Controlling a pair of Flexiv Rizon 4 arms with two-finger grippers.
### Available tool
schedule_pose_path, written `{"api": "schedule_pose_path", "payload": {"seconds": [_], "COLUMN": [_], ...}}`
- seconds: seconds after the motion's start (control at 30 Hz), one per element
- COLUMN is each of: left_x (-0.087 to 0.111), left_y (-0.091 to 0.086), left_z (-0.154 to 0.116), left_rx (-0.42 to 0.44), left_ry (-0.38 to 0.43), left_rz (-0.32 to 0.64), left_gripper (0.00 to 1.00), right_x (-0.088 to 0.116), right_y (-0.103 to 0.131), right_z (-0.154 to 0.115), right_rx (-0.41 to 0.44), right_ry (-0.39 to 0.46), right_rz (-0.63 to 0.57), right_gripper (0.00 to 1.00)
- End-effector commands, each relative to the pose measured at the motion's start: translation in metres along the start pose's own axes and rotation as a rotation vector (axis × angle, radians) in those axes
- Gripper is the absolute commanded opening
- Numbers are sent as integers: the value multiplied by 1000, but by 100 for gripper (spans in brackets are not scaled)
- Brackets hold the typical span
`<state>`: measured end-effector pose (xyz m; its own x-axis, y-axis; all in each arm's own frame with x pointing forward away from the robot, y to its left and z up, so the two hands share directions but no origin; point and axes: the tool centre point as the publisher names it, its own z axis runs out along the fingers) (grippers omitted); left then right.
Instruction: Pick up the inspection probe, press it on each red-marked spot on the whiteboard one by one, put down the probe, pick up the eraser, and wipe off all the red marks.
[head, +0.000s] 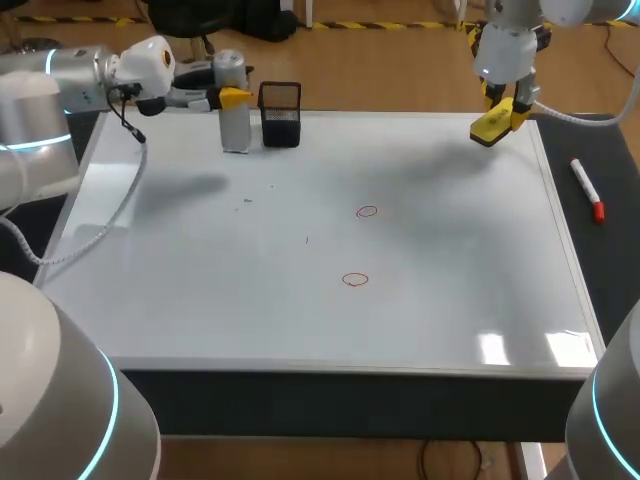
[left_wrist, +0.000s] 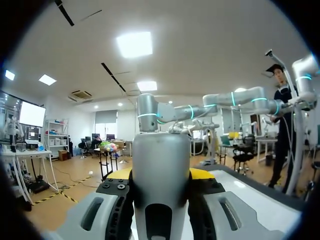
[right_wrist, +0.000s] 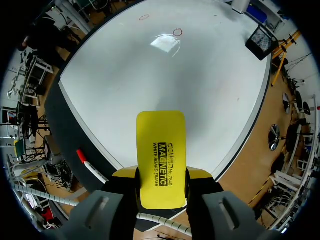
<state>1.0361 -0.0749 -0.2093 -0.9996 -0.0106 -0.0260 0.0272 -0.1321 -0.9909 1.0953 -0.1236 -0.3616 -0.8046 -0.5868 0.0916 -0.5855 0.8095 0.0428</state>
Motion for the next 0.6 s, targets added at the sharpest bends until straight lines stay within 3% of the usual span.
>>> {"api": "schedule_pose_path", "payload": {"seconds": [0.03,0.6], "left_x": [4,5], "left_y": [-2,-3], "left_z": [-1,-2], "left_rx": [-4,-4], "left_ry": [-68,-74], "left_rz": [1,8], "left_gripper": [0,0], "right_x": [1,1], "right_y": [0,0], "right_z": [-1,-1], "right_rx": [3,3], "right_ry": [1,1], "right_rz": [-1,-1], "right_gripper": [0,0]}}
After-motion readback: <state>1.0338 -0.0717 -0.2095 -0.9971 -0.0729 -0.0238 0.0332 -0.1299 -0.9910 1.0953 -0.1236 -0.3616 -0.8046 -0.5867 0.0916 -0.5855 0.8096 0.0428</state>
